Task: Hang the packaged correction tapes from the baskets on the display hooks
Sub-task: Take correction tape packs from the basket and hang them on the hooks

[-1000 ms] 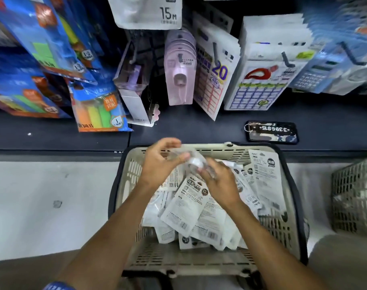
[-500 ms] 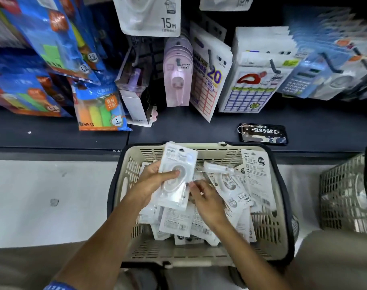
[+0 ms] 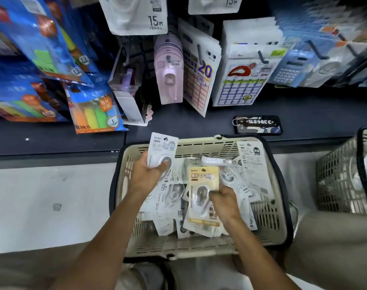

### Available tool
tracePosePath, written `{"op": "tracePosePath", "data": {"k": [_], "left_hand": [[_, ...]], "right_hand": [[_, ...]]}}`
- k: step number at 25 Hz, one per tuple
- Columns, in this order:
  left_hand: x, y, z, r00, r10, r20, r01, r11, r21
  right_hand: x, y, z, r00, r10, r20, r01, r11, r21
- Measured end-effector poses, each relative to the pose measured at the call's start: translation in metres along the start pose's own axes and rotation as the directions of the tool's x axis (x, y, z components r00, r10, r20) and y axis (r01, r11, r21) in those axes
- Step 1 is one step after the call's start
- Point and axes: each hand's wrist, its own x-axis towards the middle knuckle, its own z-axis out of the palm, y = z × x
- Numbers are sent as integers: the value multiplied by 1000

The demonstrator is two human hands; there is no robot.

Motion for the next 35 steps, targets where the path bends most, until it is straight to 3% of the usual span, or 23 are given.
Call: {"op": "tracePosePath", "data": {"k": [2, 3, 5, 7, 8, 10, 12, 13, 16, 19, 21, 24, 27, 30, 31, 33, 34, 35], "left_hand": [[-8, -12, 16, 997, -46, 59, 43, 998, 53], [-13, -17, 24, 990, -98, 97, 97, 995, 19], [-22, -22, 31, 948, -221, 229, 248, 964, -98], [-28, -26, 30, 909, -258, 328, 295, 953, -68], [-27, -30, 26, 917, -239, 319, 264, 964, -38], [-23, -32, 18, 950, -223, 218, 236, 971, -35], [-20, -32, 13, 965, -230, 125, 235, 972, -22], [-18, -32, 13, 968, -231, 100, 232, 973, 2], [-17, -37, 13, 962, -267, 53, 262, 961, 85], [-17, -40, 12, 968, -249, 29, 239, 952, 190], [-17, -41, 12, 969, -246, 30, 234, 948, 215], [-20, -38, 17, 952, -284, 117, 260, 948, 185], [-22, -32, 18, 882, -318, 349, 345, 939, -15], [-23, -29, 16, 873, -284, 395, 340, 937, -76], [-22, -31, 15, 897, -264, 353, 307, 949, -70], [-20, -39, 15, 929, -240, 280, 262, 964, -44], [-20, -40, 15, 935, -244, 256, 262, 964, -37], [-19, -40, 14, 941, -247, 233, 264, 963, -46]], "right_hand": [[-4, 2, -33, 990, 48, 129, -84, 954, 289], [-6, 1, -35, 978, 30, 207, -99, 938, 332], [-7, -2, -19, 947, -11, 322, -75, 964, 255], [-9, 0, 2, 932, -26, 361, -18, 993, 118], [-9, 4, 8, 937, -30, 348, 1, 996, 85], [-6, 16, 4, 989, 2, 150, 24, 985, -173], [-4, 28, -4, 993, -8, -114, -60, 809, -584], [-5, 30, -3, 985, 5, -170, -113, 763, -637], [-5, 25, 16, 977, 131, -165, -193, 875, -444], [-1, 20, 21, 981, 192, -29, -194, 973, -123], [-9, 9, 16, 998, 66, -21, -67, 997, -38], [-22, -15, 21, 984, -178, 15, 179, 977, -117], [-38, -32, 40, 924, -327, 199, 364, 912, -192], [-47, -34, 46, 856, -444, 264, 476, 876, -71], [-47, -31, 41, 852, -455, 258, 459, 887, 46], [-38, -20, 27, 897, -364, 252, 289, 913, 288], [-32, -13, 17, 926, -278, 256, 203, 937, 284], [-24, -5, 6, 949, -192, 252, 166, 979, 119]]}}
